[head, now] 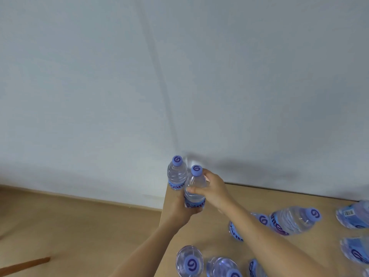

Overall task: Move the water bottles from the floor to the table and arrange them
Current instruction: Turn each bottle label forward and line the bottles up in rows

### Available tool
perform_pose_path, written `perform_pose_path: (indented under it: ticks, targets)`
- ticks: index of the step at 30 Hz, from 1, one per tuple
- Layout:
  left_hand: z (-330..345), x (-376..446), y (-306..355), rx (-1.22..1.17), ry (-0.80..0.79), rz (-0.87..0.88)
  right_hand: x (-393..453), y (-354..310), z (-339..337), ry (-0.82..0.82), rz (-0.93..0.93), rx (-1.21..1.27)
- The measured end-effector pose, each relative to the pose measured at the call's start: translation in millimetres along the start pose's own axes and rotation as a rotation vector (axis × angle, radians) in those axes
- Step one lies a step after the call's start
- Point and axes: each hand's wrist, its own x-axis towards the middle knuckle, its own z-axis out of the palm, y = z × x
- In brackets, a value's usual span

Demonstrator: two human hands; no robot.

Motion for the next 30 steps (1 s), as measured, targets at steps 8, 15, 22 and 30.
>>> perform_pose_path:
  ticks: [8,15,22,30]
  targets:
    - [6.5,13.0,-16.3,-0.073,0.054,-0.117,-1.0,-0.2,2.5,0.035,-0.058,-0.016]
    - [20.3,18.9,-15.7,-0.185,0.194,-0.283,0.7,2.4,2.5,0.058,-0.154,-0.060]
    - [38.1,29.6,-14.7,-0.220,0.259,-0.443,8.8,3.3,0.7,0.123,-0.163,-0.079]
    - [39.2,41.1,-3.3,-0.279,0.301,-0.470,22.0,14.0,-0.6,0.178,-0.167,-0.107]
